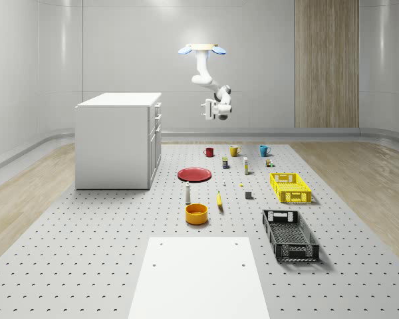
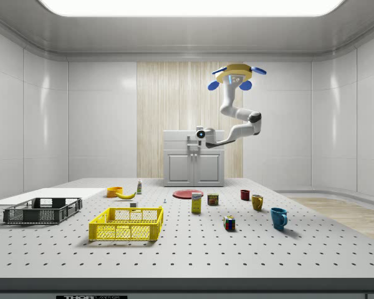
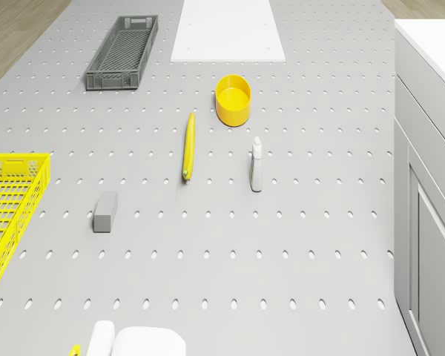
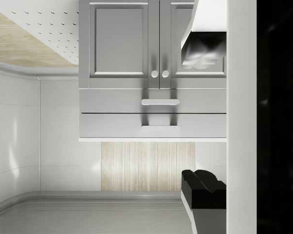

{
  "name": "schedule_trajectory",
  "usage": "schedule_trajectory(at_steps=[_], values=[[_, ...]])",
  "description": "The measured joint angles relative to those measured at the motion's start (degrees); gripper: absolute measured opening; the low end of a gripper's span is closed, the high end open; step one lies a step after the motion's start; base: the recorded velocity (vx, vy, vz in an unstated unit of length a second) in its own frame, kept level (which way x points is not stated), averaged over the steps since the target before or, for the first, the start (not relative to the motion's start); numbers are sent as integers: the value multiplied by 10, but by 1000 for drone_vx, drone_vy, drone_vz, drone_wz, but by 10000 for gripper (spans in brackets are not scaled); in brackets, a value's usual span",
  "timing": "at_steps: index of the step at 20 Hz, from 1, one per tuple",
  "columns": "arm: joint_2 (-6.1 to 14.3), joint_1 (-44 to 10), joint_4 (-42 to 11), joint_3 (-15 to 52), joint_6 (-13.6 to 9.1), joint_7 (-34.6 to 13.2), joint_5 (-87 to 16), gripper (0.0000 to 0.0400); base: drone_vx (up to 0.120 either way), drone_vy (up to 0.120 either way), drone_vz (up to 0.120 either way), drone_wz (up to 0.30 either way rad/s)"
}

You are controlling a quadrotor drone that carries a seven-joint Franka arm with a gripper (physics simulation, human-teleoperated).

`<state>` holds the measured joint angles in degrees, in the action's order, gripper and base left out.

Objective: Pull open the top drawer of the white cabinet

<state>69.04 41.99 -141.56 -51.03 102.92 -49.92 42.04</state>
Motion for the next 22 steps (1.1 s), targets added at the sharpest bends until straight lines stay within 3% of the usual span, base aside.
schedule_trajectory(at_steps=[8, 22], values=[[-1, 6, -24, 26, 34, 6, 22, 305, 0, 0, 0, 0], [-22, 35, -73, 101, 128, 36, 103, 305, 0, 0, 0, 0]])
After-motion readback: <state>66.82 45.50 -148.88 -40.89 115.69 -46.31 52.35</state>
